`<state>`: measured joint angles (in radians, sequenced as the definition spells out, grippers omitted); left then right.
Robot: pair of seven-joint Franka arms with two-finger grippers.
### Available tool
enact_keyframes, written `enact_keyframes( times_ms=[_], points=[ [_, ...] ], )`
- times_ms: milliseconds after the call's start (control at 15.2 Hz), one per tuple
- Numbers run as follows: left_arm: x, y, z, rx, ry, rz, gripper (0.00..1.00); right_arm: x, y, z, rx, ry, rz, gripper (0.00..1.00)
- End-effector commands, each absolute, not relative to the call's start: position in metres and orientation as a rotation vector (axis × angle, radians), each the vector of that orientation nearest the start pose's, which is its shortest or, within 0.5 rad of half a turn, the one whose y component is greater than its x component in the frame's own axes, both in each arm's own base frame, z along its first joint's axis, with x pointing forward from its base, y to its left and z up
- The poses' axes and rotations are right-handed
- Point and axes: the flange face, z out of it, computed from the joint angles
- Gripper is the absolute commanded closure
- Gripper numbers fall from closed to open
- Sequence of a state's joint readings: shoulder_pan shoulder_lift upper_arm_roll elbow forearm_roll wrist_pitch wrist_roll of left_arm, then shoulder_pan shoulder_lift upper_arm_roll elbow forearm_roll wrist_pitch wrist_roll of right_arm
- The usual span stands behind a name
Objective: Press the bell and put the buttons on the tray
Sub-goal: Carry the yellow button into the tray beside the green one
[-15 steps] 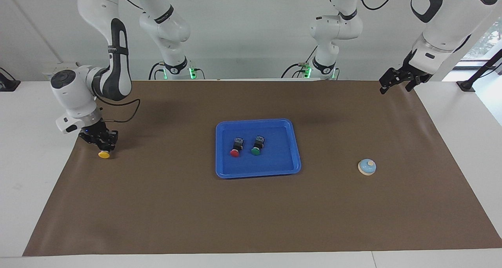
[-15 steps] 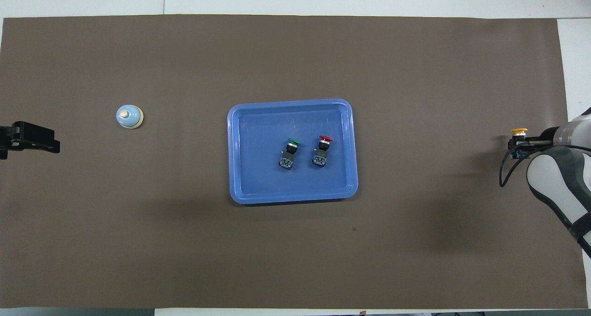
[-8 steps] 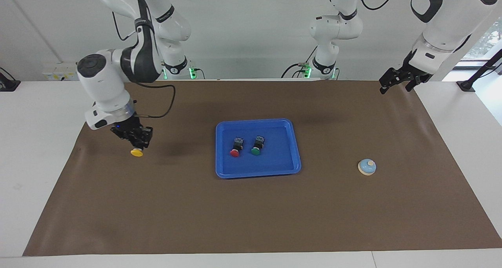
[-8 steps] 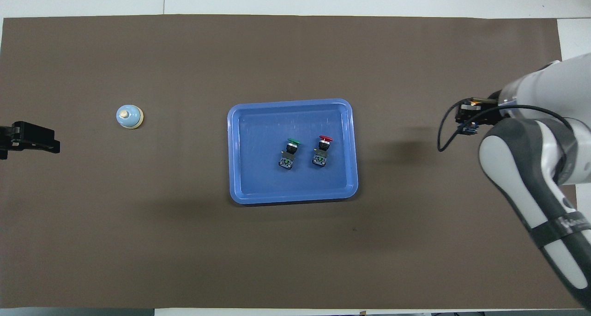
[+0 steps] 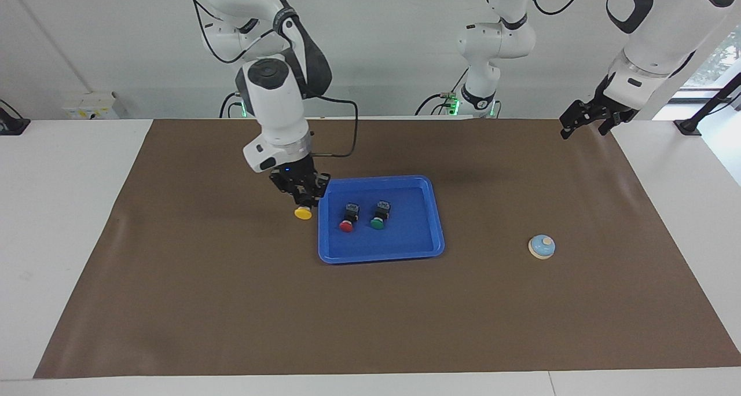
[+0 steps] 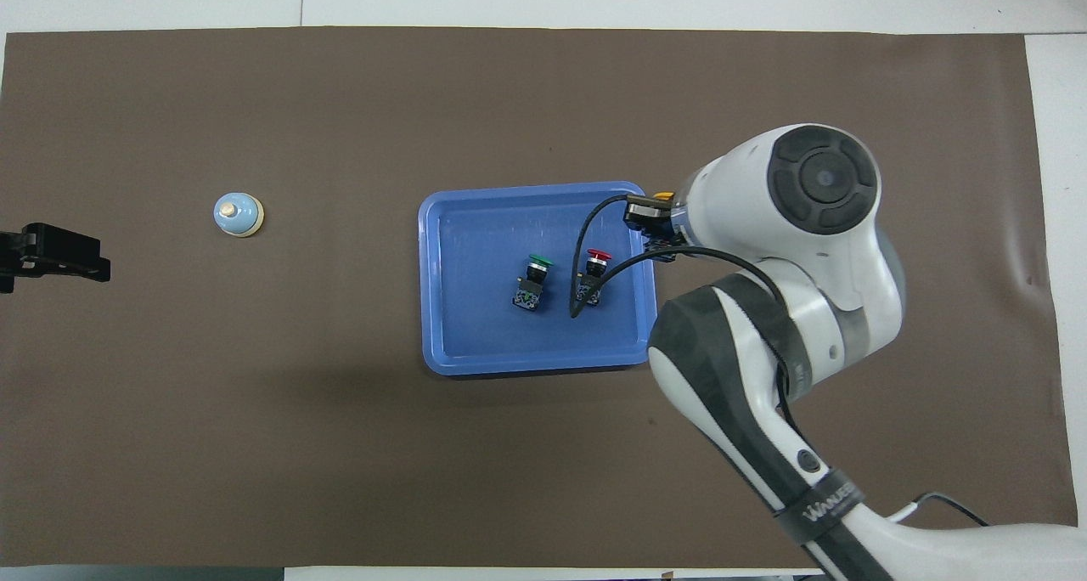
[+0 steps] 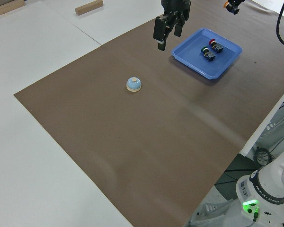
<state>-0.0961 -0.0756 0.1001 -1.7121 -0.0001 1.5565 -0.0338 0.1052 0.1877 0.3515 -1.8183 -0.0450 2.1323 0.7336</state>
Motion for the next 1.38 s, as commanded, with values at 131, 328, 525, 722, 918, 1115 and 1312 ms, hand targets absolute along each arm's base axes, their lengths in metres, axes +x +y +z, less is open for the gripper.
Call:
enact_keyframes(
  times_ms=[131, 328, 525, 722, 918, 1115, 1312],
  points=[
    [0.518, 0.005, 0.599, -3.143, -0.068, 0.136, 0.00, 0.565, 0.378, 0.425, -2.972, 0.471, -0.098, 1.00],
    [0.518, 0.005, 0.599, -3.143, -0.068, 0.136, 0.00, 0.561, 0.439, 0.382, -3.015, 0.434, -0.142, 1.00],
    [0.518, 0.005, 0.599, -3.143, -0.068, 0.136, 0.00, 0.553, 0.462, 0.361, -2.996, 0.363, -0.182, 1.00],
    [0.518, 0.005, 0.599, -3.143, -0.068, 0.136, 0.00, 0.533, 0.482, 0.326, -3.047, 0.265, -0.177, 1.00],
    [0.518, 0.005, 0.599, -3.143, -0.068, 0.136, 0.00, 0.515, 0.502, 0.291, -3.059, 0.208, -0.159, 1.00],
    [0.518, 0.005, 0.599, -3.143, -0.068, 0.136, 0.00, 0.512, 0.505, 0.276, -3.097, 0.204, -0.179, 1.00],
    [0.518, 0.005, 0.599, -3.143, -0.068, 0.136, 0.00, 0.514, 0.503, 0.277, -3.094, 0.213, -0.181, 1.00]
  ],
)
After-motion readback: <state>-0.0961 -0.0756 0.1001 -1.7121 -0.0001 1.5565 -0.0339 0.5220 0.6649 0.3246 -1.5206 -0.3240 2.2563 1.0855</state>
